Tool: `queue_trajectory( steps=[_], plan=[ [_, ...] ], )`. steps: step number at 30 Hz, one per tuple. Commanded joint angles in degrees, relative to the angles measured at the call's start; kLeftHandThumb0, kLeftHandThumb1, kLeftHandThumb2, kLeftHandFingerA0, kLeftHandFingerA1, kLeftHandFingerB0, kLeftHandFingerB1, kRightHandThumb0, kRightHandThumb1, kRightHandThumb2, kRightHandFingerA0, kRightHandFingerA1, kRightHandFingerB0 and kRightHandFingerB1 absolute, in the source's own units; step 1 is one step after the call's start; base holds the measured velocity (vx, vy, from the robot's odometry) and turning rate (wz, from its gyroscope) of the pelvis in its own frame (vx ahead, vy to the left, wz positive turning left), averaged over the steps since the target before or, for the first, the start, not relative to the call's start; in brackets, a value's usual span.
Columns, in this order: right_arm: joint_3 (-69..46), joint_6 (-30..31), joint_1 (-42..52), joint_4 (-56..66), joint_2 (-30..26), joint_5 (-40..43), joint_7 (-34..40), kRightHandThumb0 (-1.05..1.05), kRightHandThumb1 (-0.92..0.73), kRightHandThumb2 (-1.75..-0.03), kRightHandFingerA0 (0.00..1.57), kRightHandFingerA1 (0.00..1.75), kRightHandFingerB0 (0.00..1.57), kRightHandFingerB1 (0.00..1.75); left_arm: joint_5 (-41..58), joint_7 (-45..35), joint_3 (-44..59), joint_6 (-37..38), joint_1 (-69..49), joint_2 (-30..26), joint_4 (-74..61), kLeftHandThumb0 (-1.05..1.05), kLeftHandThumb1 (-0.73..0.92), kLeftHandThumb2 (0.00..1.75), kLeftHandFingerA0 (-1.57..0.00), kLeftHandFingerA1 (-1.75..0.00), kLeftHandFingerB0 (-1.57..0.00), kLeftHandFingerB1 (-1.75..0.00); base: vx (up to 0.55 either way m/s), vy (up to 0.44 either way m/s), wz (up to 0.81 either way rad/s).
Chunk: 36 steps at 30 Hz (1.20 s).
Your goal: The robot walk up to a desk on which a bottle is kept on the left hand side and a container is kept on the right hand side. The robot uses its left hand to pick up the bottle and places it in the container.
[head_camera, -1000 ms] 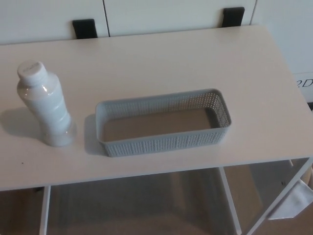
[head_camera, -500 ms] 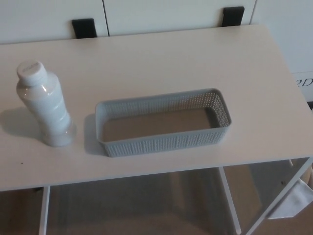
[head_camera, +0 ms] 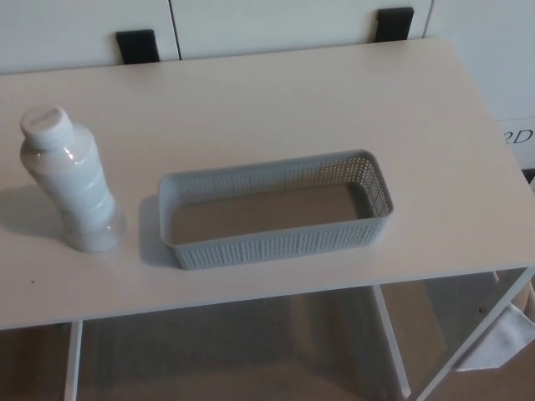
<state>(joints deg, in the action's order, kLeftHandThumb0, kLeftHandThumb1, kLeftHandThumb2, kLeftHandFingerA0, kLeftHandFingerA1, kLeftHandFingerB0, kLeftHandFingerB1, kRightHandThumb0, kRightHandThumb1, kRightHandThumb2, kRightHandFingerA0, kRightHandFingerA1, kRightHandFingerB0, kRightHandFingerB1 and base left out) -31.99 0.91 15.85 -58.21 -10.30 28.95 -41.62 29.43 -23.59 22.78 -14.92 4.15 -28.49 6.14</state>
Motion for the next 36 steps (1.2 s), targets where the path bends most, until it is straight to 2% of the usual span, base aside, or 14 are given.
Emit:
queue_trajectory(
  steps=[1,7,9,10,12,19,20,21,22,24,29,33,35,36],
  plan=[
    [1.28,-2.6,-0.39,1.19,-0.09,-1.64,1.47,-0.55,-0.34,-0.53,0.3,0.4,0.23,0.33,-14.68,6.0,-13.6,2.09,2.1,3.52,-0.92,-0.49,0.34,0.71,0.0,-0.2,0.0,-0.14,0.0,0.0,0.0],
    [1.47,-2.58,-0.52,1.52,-0.03,-1.66,1.97,-0.54,-0.34,-0.52,0.29,0.39,0.24,0.32,-15.56,6.41,-15.13,3.74,2.52,3.62,1.93,-0.49,0.43,0.68,0.0,-0.19,0.0,-0.1,0.0,0.0,0.0],
    [1.39,-2.4,-0.27,2.23,0.33,-1.47,2.94,-0.53,-0.33,-0.51,0.39,0.41,0.31,0.33,-15.52,6.55,-15.31,4.13,2.83,3.96,3.57,-0.52,0.36,0.71,0.0,-0.18,0.0,-0.11,0.0,0.0,0.0],
    [1.44,-2.41,-0.21,2.4,0.43,-1.45,3.14,-0.54,-0.34,-0.52,0.38,0.41,0.29,0.32,-15.44,6.5,-15.32,4.27,3.03,3.99,4.38,-0.5,0.42,0.69,0.0,-0.17,0.0,-0.07,0.0,0.0,0.0],
    [1.55,-2.49,-0.07,2.73,0.6,-1.26,2.52,-0.54,-0.33,-0.52,0.37,0.43,0.27,0.33,-15.4,6.36,-15.22,4.32,3.5,3.84,5.82,-0.52,0.36,0.71,0.0,-0.19,0.0,-0.11,0.0,0.0,0.0],
    [1.82,-1.73,0.53,4.57,1.25,-1.14,2.77,-0.54,-0.33,-0.51,0.34,0.39,0.27,0.32,-15.16,5.34,-14.44,4.57,4.93,4.25,8.82,-0.56,0.38,0.71,0.0,-0.15,0.0,-0.06,0.0,0.0,0.0],
    [1.89,-1.79,0.52,4.38,1.19,-1.19,2.55,-0.52,-0.3,-0.7,0.27,0.47,0.16,0.39,-15.09,5.29,-14.33,4.32,5.18,4.43,9.28,-0.56,0.38,0.71,0.0,-0.15,0.0,-0.06,0.0,0.0,0.0],
    [1.91,-1.85,0.43,3.99,1.08,-1.17,2.2,-0.52,-0.3,-0.7,0.27,0.47,0.16,0.39,-14.95,5.29,-14.22,3.96,5.41,4.61,9.68,-0.56,0.38,0.71,0.0,-0.15,0.0,-0.06,0.0,0.0,0.0],
    [1.87,-1.82,0.35,3.72,1.01,-1.18,2.33,-0.53,-0.33,-0.51,0.37,0.41,0.25,0.31,-14.86,5.17,-14.18,3.88,5.67,4.8,10.15,-0.56,0.38,0.7,0.0,-0.14,0.0,-0.05,0.0,0.0,0.0],
    [1.77,-1.84,0.07,3.08,0.85,-1.09,2.17,-0.54,-0.33,-0.52,0.34,0.41,0.25,0.32,-14.85,4.97,-14.12,3.89,6.18,5.01,11.01,-0.58,0.38,0.7,0.0,-0.13,0.0,-0.03,0.0,0.0,0.0],
    [2.1,-2.06,0.94,4.45,1.54,-1.48,3.32,-0.53,-0.35,-0.52,0.43,0.44,0.29,0.33,-15.85,6.17,-14.8,2.13,9.78,5.86,15.06,-0.59,0.39,0.71,0.0,-0.14,0.0,-0.04,0.0,0.0,0.0],
    [2.61,-2.03,1.72,6.17,2.13,-1.59,3.34,-0.53,-0.35,-0.52,0.38,0.42,0.25,0.31,-17.99,7.57,-16.28,2.16,15.02,6.85,20.89,-0.61,0.4,0.74,0.0,-0.18,0.0,-0.07,0.0,0.0,0.0],
    [2.37,-1.57,1.29,6.31,2.19,-1.11,3.37,-0.55,-0.31,-0.68,0.32,0.47,0.22,0.4,-19.38,8.44,-17.5,2.69,18.17,7.73,23.86,-0.62,0.39,0.76,0.0,-0.19,0.0,-0.09,0.0,0.0,0.0],
    [2.54,-1.66,1.31,6.8,2.32,-1.29,3.58,-0.55,-0.31,-0.68,0.32,0.47,0.22,0.4,-19.78,8.65,-17.95,3.04,19.34,8.11,24.96,-0.62,0.39,0.76,0.0,-0.19,0.0,-0.09,0.0,0.0,0.0]
  ],
)
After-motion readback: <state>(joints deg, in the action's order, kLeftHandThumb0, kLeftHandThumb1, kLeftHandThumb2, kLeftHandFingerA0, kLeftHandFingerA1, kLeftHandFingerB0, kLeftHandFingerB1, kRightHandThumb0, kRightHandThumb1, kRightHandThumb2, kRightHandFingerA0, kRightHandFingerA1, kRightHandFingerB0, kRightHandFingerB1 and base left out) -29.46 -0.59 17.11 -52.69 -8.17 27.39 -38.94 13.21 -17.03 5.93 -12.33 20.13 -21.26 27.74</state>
